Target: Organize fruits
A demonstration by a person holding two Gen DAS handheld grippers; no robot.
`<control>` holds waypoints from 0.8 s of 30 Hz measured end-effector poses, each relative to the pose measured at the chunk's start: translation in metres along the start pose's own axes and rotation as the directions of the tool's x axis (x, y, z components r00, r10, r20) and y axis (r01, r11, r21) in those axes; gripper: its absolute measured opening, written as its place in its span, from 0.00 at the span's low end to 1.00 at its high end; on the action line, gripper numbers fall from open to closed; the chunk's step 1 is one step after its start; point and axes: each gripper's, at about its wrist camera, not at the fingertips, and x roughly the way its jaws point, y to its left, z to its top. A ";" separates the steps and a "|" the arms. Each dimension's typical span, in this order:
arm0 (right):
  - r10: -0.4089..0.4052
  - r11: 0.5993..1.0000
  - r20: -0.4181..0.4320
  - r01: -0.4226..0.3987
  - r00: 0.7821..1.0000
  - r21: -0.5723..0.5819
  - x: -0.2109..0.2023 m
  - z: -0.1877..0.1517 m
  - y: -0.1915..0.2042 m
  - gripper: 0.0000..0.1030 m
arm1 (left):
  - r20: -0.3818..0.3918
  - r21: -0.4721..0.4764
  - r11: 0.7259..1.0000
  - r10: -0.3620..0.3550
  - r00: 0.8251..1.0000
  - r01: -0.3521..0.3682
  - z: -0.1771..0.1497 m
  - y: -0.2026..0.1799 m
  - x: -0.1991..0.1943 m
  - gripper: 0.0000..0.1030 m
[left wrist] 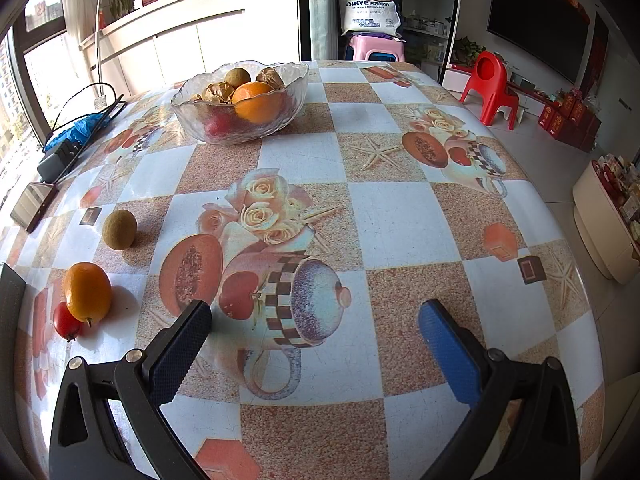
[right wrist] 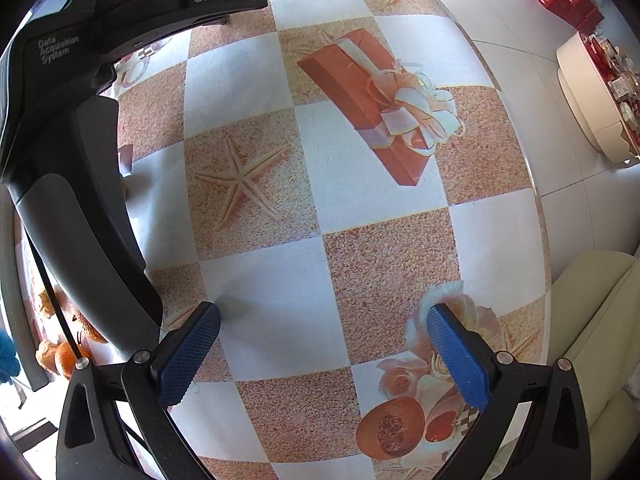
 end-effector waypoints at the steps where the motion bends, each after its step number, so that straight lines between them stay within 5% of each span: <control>1: 0.000 1.000 0.000 0.000 1.000 0.007 0.000 0.000 0.000 1.00 | 0.000 0.000 1.000 0.000 1.000 0.000 0.000 0.000 0.000 1.00; 15: 0.005 0.999 -0.072 -0.002 0.997 0.032 0.004 0.022 -0.001 1.00 | -0.002 -0.005 1.000 0.010 1.000 -0.010 0.002 -0.003 0.006 1.00; 17: 0.005 0.999 -0.070 -0.003 0.998 0.037 0.004 0.024 -0.001 1.00 | -0.083 0.022 1.000 -0.005 0.997 0.007 0.006 -0.005 0.009 1.00; 20: 0.006 1.000 -0.059 -0.005 0.998 0.019 0.003 0.025 -0.002 1.00 | -0.255 0.108 0.991 -0.055 0.965 0.085 0.020 -0.008 0.018 1.00; 24: 0.007 1.000 -0.057 -0.005 0.998 0.024 0.001 0.026 -0.002 1.00 | -0.425 0.143 0.977 -0.084 0.901 0.158 0.031 -0.010 0.024 1.00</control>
